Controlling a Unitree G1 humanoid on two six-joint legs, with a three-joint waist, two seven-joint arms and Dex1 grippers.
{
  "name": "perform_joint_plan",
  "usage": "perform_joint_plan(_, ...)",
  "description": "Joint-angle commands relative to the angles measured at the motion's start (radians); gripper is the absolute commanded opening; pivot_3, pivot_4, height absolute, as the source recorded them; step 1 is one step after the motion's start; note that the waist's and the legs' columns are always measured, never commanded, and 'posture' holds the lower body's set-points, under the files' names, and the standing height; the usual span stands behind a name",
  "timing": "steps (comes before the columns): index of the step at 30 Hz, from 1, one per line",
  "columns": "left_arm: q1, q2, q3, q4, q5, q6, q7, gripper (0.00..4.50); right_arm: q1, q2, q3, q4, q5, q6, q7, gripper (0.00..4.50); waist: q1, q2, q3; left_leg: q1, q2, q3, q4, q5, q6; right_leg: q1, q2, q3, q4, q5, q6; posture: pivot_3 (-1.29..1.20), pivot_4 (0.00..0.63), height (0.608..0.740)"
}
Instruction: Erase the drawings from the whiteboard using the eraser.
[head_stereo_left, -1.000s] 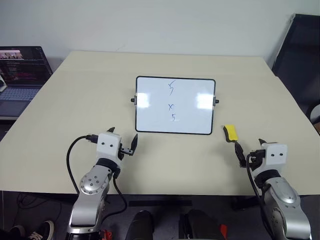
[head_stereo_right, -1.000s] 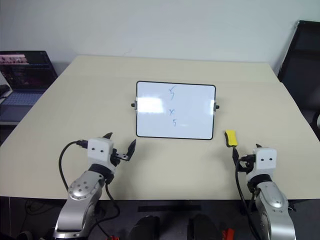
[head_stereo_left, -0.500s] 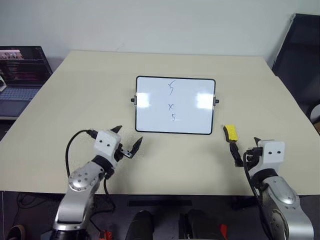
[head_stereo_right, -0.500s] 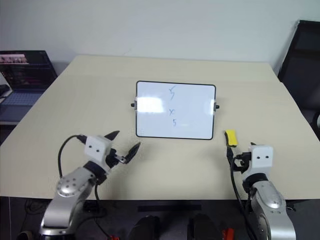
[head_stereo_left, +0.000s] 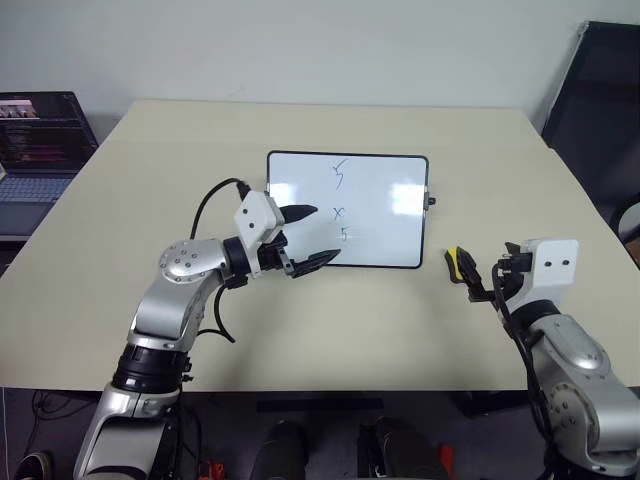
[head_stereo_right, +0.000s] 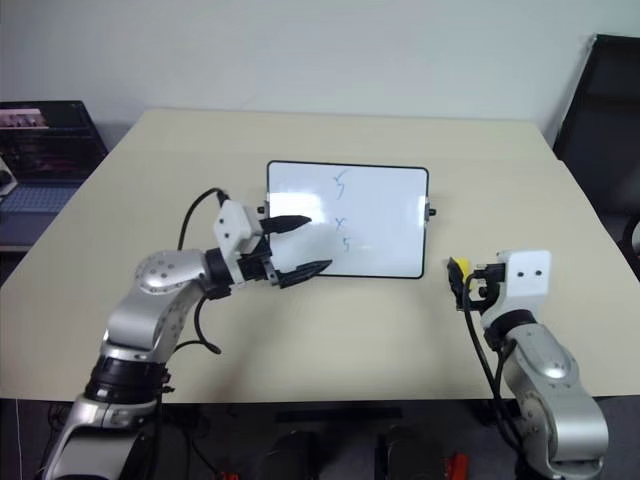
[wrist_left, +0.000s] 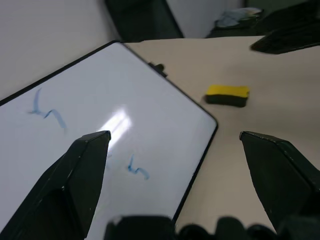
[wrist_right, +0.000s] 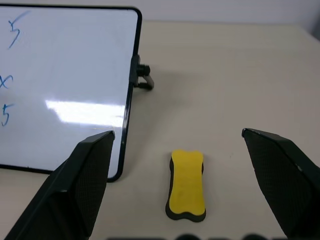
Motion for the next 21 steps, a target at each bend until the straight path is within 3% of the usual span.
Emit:
perform_joint_plan(1,-0.023,0.019,-0.015,0.001,-0.012,0.003,-0.06,4.5,-0.056,-0.028,-0.042,0.014,0.049,0.086,0.016,4.47,-0.001,0.0,0.0,0.0,0.0,0.0,0.0,0.0,0.0,0.0,0.0,0.0,0.0,0.0,0.0,0.0,0.15,0.74)
perform_joint_plan(11,-0.089,0.022,-0.025,0.047,0.007,0.01,-0.085,4.5,-0.21,-0.059,0.031,0.274,0.004,0.138,0.008,4.47,-0.002,0.0,0.0,-0.001,-0.001,0.0,0.0,0.0,0.0,0.0,0.0,0.0,0.0,0.0,0.0,0.0,0.15,0.74)
perform_joint_plan(21,-0.08,0.018,-0.029,0.034,0.008,0.009,-0.088,4.5,-0.236,-0.027,0.058,0.425,-0.048,0.036,-0.001,4.47,-0.004,0.0,0.0,-0.003,0.0,0.0,0.0,0.0,0.001,-0.002,0.0,0.001,0.0,0.0,0.0,0.0,0.15,0.74)
